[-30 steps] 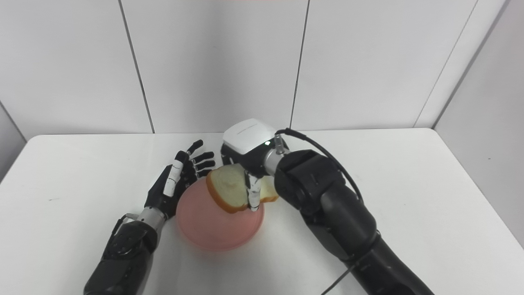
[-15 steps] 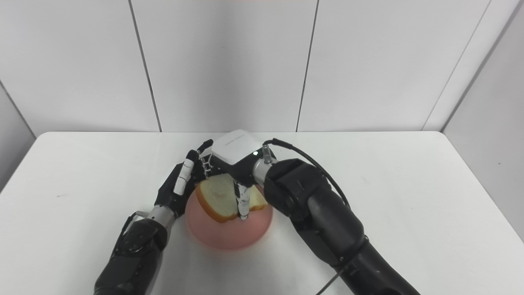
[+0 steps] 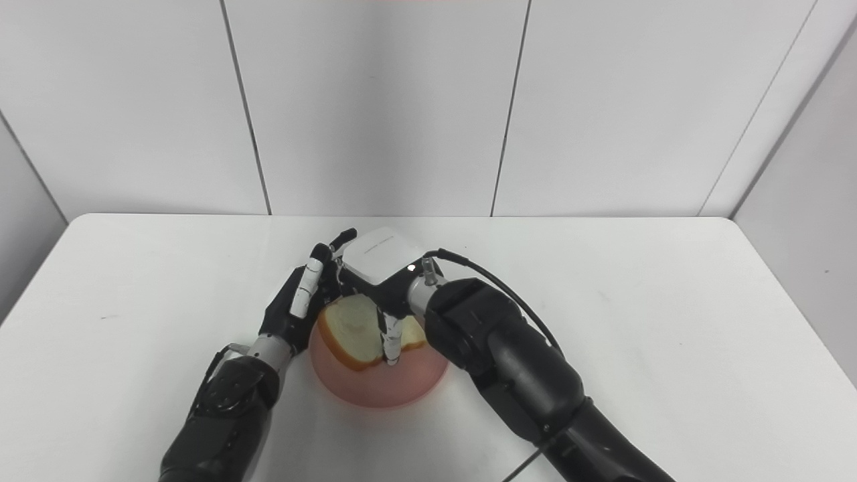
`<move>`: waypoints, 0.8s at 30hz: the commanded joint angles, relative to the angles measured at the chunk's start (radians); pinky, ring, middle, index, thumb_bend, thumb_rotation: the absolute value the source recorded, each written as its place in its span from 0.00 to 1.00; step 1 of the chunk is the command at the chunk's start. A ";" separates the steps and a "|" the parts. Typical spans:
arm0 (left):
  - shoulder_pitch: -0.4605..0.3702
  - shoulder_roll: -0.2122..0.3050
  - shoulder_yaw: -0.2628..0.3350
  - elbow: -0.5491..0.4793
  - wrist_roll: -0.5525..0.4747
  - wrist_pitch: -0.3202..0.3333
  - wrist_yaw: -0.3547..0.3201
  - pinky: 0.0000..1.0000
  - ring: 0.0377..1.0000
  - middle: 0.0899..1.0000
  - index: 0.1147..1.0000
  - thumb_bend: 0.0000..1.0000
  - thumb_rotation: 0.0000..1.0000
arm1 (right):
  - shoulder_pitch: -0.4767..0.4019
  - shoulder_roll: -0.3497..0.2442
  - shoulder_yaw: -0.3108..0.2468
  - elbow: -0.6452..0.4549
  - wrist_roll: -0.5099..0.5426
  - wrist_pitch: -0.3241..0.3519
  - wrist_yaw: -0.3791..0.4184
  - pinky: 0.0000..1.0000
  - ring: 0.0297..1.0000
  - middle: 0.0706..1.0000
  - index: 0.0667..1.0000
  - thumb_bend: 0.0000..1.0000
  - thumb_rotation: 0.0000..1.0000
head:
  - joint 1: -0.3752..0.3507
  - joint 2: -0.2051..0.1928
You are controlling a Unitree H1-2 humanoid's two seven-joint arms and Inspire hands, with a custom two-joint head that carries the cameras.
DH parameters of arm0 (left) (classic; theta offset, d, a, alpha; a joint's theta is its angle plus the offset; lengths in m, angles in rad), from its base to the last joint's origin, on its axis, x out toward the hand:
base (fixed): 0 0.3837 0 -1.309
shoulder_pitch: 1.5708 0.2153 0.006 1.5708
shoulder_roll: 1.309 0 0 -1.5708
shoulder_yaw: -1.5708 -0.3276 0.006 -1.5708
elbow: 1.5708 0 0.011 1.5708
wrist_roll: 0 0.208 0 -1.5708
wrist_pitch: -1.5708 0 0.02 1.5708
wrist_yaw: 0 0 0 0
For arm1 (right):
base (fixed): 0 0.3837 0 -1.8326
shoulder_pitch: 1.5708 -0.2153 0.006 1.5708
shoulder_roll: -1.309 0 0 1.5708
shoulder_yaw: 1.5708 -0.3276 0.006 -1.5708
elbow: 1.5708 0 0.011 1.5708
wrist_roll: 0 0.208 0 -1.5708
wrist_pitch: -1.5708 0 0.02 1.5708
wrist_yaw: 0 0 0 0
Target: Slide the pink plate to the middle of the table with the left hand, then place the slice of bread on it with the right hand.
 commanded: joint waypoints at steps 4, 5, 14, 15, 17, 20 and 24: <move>0.080 -0.022 0.002 0.060 -0.007 0.012 -0.004 0.73 0.77 0.80 0.87 0.79 0.95 | -0.031 -0.007 -0.002 -0.010 -0.003 -0.016 -0.026 0.23 0.29 0.44 0.46 0.53 0.00 | -0.002 0.001; 0.080 -0.022 0.003 0.060 -0.007 0.012 -0.004 0.74 0.77 0.80 0.87 0.79 0.95 | -0.032 -0.010 0.001 -0.011 -0.012 -0.015 -0.022 0.25 0.32 0.44 0.46 0.53 0.00 | -0.002 0.001; 0.083 -0.021 0.001 0.042 -0.001 0.031 0.005 0.74 0.77 0.79 0.87 0.80 0.94 | -0.074 -0.028 0.023 -0.054 -0.064 0.008 0.176 0.58 0.68 0.74 0.71 1.00 0.14 | -0.008 -0.001; 0.083 -0.022 0.001 0.040 -0.001 0.032 0.005 0.74 0.77 0.79 0.87 0.80 0.94 | -0.079 -0.030 0.022 -0.060 -0.061 0.006 0.197 0.60 0.70 0.75 0.71 1.00 0.14 | -0.009 0.000; 0.082 -0.022 0.001 0.038 -0.003 0.034 0.002 0.74 0.78 0.80 0.88 0.80 0.94 | -0.085 -0.032 0.020 -0.066 -0.059 -0.003 0.221 0.67 0.76 0.79 0.73 1.00 0.16 | -0.010 0.000; 0.082 -0.021 0.001 0.037 -0.003 0.035 0.002 0.74 0.78 0.80 0.89 0.79 0.94 | -0.097 -0.040 0.028 -0.080 -0.060 -0.018 0.260 0.72 0.81 0.82 0.74 1.00 0.18 | -0.010 0.001; 0.080 -0.020 0.003 0.040 -0.004 0.033 0.002 0.74 0.78 0.79 0.88 0.81 0.93 | -0.108 -0.040 0.032 -0.088 -0.059 -0.015 0.309 0.83 0.90 0.89 0.75 1.00 0.19 | -0.012 0.000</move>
